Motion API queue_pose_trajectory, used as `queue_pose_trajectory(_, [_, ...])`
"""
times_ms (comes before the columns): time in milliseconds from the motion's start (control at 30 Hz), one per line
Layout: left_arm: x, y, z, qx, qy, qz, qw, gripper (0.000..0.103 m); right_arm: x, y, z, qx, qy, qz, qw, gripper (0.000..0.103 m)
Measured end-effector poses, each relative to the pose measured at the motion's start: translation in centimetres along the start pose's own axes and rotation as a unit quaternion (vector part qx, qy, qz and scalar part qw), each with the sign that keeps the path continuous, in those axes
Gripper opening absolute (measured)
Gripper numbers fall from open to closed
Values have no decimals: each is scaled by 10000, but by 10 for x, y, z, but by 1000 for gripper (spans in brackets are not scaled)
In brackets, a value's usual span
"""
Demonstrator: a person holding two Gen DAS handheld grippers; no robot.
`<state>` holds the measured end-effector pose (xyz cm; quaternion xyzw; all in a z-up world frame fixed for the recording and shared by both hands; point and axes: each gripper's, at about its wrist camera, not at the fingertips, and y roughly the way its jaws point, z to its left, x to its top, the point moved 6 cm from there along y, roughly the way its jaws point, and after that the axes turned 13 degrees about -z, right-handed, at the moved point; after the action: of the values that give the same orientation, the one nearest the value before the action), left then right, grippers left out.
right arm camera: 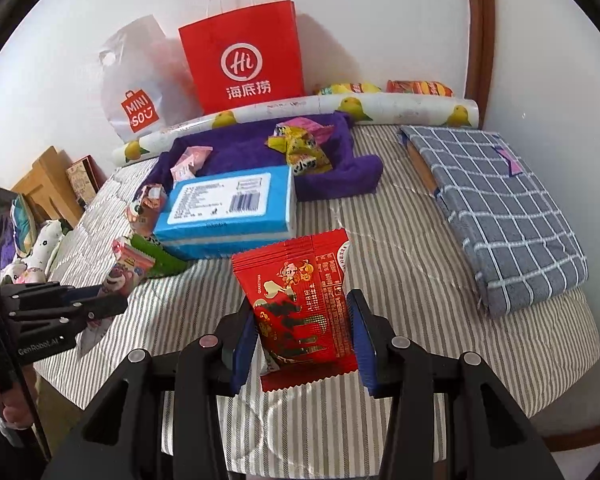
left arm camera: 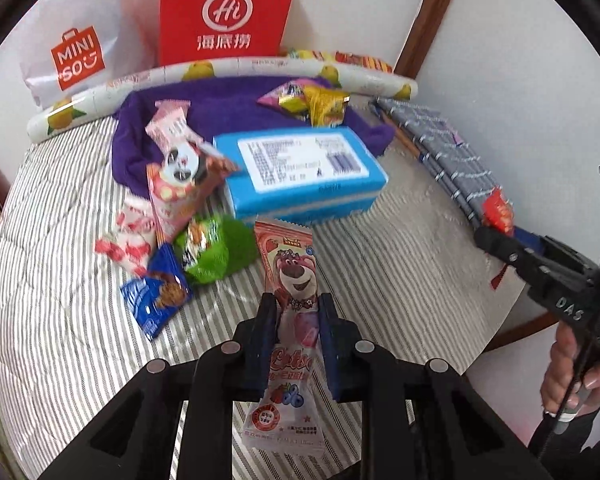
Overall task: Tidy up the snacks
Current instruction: 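Carry the red packet and bear lollipop packet over the purple towel with both tools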
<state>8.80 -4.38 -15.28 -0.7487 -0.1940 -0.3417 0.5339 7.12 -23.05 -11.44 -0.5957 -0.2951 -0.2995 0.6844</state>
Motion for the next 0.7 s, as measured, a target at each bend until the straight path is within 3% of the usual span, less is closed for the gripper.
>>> queue_pose_trajectory(700, [83, 1, 26, 16, -183, -521, 9985, 20, 61, 40, 28, 521, -124, -53, 9986, 42])
